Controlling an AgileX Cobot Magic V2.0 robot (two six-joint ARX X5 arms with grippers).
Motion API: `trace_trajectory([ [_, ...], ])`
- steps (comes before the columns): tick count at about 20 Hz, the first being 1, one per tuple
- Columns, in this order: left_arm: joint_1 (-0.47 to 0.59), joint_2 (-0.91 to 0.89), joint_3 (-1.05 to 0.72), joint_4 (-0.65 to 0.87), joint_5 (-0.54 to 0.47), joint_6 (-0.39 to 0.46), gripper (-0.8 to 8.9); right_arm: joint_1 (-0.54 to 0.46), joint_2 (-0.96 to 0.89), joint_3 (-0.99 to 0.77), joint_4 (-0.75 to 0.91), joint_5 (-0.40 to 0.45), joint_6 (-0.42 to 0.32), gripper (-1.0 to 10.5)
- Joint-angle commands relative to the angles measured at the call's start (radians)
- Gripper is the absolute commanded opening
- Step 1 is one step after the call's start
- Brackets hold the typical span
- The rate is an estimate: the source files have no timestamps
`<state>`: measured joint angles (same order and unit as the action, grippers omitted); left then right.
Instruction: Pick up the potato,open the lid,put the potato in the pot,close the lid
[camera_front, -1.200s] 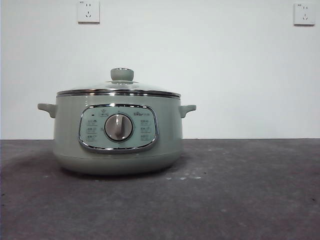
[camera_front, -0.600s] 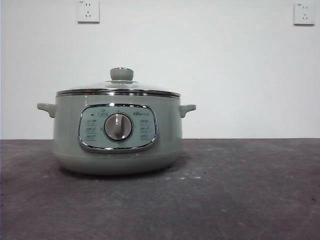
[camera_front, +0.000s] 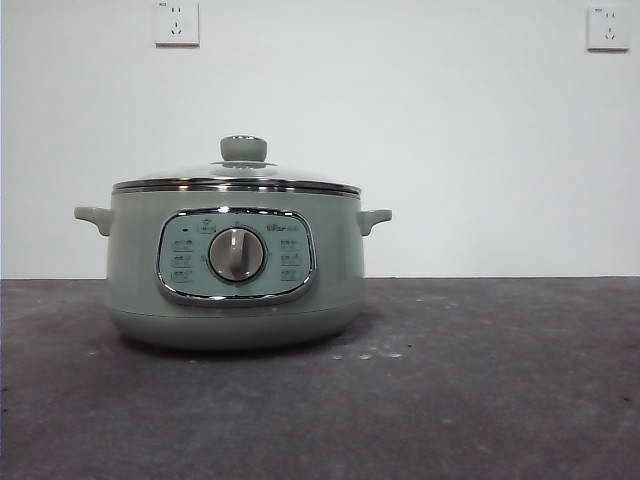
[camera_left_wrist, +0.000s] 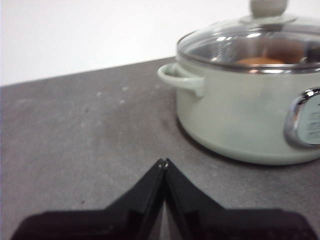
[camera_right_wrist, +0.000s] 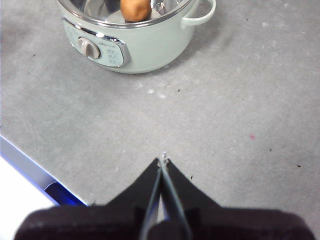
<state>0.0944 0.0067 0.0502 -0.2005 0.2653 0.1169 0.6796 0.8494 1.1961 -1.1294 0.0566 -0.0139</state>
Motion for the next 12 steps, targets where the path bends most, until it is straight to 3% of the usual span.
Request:
trace_trajectory([
  [1,-0.021,-0.003,-0.032,0.009,-0.05,-0.078,-0.04,0.001,0.0,-0.01,0.005,0.005,0.008,0.0],
  [12,-0.067,0.027,-0.032,0.015,-0.053,-0.09,-0.03,0.001,0.0,-0.01,0.005,0.005,0.008,0.0],
])
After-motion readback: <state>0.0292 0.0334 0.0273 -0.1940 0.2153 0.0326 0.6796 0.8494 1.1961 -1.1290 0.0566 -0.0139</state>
